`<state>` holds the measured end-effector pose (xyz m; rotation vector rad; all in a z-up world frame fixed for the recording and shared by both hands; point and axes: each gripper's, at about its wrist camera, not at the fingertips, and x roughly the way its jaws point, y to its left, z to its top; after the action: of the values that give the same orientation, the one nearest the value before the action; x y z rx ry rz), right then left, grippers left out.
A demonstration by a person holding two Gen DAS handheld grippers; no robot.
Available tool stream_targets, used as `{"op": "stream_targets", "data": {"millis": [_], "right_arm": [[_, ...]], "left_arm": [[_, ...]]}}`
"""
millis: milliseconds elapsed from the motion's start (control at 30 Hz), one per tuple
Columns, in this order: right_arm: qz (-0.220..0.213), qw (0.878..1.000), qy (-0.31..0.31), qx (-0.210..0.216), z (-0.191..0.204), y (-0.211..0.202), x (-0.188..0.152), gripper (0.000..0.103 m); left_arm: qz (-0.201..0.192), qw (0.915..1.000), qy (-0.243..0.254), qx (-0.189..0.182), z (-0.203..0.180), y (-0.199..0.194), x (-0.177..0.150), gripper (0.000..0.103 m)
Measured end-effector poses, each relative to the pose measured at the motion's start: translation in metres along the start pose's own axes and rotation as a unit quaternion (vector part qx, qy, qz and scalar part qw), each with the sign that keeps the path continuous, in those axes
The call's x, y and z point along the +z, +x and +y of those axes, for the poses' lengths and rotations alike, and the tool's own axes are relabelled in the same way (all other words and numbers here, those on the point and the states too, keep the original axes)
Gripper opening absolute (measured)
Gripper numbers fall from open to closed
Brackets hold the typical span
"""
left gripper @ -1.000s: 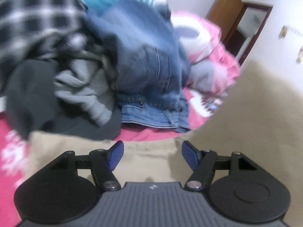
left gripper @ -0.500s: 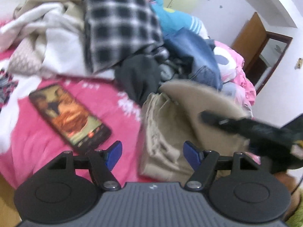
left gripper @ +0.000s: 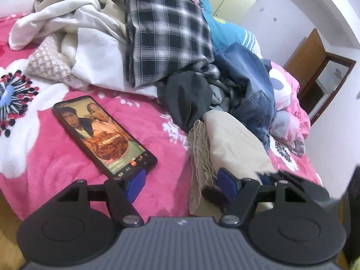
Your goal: Fold clothes
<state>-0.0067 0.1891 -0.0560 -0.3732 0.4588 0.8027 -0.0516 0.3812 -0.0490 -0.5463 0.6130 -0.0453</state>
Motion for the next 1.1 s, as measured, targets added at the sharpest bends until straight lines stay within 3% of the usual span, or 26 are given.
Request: {"op": "stream_targets", "data": {"millis": [233, 367, 533, 567, 700, 767, 800, 833, 967, 1100], "right_arm": [[-0.039, 0.997, -0.015, 0.057, -0.01, -0.06, -0.026, 0.055], [-0.043, 0.998, -0.04, -0.009, -0.022, -0.095, -0.043, 0.053], [-0.01, 0.996, -0.042, -0.079, -0.043, -0.112, -0.069, 0.047], [-0.002, 0.995, -0.043, -0.09, -0.046, -0.112, -0.074, 0.046], [-0.002, 0.995, -0.031, -0.091, -0.055, -0.107, -0.08, 0.045], [0.01, 0.996, -0.043, -0.078, -0.057, -0.098, -0.085, 0.028], [0.019, 0.996, -0.043, -0.073, -0.058, -0.094, -0.086, 0.007], [0.021, 0.996, -0.05, -0.077, -0.059, -0.094, -0.085, 0.002], [0.012, 0.99, -0.107, -0.092, -0.047, -0.121, -0.076, 0.001], [0.041, 0.993, -0.089, -0.064, -0.047, -0.111, -0.103, 0.001]], "left_arm": [[0.031, 0.9975, -0.014, -0.062, -0.005, 0.012, 0.006, 0.071], [0.05, 0.9943, -0.021, -0.092, -0.015, 0.026, 0.007, 0.066], [0.075, 0.9914, -0.024, -0.104, -0.025, 0.043, 0.006, 0.038], [0.078, 0.9918, -0.021, -0.099, -0.027, 0.046, 0.005, 0.037], [0.078, 0.9938, -0.012, -0.078, -0.032, 0.054, 0.002, 0.028], [0.074, 0.9946, -0.014, -0.072, -0.031, 0.056, 0.0, 0.022], [0.07, 0.9946, -0.017, -0.075, -0.031, 0.054, 0.0, 0.018], [0.066, 0.9945, -0.018, -0.08, -0.032, 0.051, 0.0, 0.016], [0.044, 0.9927, 0.009, -0.111, -0.036, 0.03, -0.006, 0.015], [0.07, 0.9942, 0.011, -0.08, -0.021, 0.052, -0.028, 0.016]]}}
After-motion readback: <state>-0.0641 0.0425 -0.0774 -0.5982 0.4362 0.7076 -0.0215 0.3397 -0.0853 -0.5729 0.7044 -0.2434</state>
